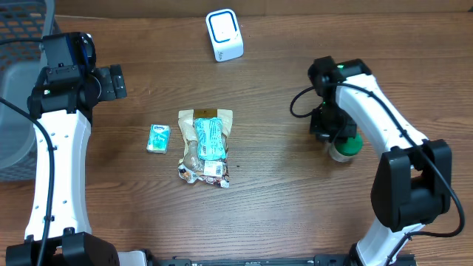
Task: Scan the item barcode
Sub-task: 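Open the right gripper and lift away from the jar, then move the right gripper over the mint-green packet on the pouch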
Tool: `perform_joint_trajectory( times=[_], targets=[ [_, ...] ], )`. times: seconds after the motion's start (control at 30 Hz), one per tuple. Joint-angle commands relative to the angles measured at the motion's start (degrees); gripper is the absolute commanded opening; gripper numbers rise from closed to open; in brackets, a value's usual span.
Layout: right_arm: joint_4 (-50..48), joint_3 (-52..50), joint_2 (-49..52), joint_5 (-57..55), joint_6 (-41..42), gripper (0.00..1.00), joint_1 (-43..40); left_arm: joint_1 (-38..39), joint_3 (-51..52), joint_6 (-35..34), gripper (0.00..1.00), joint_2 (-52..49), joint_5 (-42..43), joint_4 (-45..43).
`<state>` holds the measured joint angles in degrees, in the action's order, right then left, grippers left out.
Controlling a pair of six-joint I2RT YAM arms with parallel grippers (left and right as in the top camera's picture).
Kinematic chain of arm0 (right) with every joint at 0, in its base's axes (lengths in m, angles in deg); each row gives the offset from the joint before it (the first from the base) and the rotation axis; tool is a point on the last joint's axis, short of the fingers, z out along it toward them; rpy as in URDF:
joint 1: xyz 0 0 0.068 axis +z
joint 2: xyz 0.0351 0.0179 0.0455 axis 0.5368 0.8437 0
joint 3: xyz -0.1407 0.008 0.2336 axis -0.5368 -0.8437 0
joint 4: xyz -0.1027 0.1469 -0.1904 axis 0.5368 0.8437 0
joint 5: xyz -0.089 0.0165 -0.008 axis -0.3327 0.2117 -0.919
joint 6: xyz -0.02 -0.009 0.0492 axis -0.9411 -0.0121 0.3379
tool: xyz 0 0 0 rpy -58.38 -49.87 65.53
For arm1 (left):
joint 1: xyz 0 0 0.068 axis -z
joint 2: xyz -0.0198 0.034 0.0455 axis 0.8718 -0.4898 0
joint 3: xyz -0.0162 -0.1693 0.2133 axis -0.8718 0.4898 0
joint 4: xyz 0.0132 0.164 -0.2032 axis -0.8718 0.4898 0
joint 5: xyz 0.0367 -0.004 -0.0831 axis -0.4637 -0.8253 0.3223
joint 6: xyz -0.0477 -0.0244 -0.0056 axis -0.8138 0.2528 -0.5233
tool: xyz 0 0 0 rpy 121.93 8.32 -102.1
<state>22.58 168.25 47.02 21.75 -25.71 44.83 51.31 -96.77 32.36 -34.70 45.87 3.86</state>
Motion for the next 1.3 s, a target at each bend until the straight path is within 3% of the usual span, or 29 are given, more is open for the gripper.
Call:
perform_joint_trajectory(
  times=[0.0,0.23,0.47,0.6,0.77,0.83,1.0,1.27],
  targets=[
    [0.1,-0.2,0.1,-1.2,0.1,0.26,-1.4,0.4,-0.9,-0.6,1.00,0.8,0.1,0.0],
    [0.2,-0.2,0.1,-1.3,0.1,0.25,-1.9,0.4,-0.9,-0.6,1.00,0.8,0.1,0.0],
    [-1.5,-0.2,0.0,11.5,-0.2,0.30,1.7,0.4,-0.9,-0.6,1.00,0.8,0.1,0.0],
    [-7.6,-0.2,0.0,21.2,-1.6,0.31,5.7,0.4,-0.9,-0.6,0.99,0.8,0.1,0.0],
    [-18.4,-0.2,0.0,32.6,-3.8,0.45,10.3,0.4,-0.9,-0.6,0.99,0.8,0.1,0.0],
    [-22.7,-0.2,0.1,32.9,-3.1,0.54,11.9,0.4,-0.9,-0.6,1.00,0.8,0.1,0.0],
    [-30.7,-0.2,1.2,33.0,1.8,0.60,14.8,0.4,-0.9,-0.6,1.00,0.8,0.1,0.0],
    [-39.0,-0.2,4.2,32.9,1.8,0.59,19.8,0.4,-0.9,-0.6,0.99,0.8,0.1,0.0]
  ],
)
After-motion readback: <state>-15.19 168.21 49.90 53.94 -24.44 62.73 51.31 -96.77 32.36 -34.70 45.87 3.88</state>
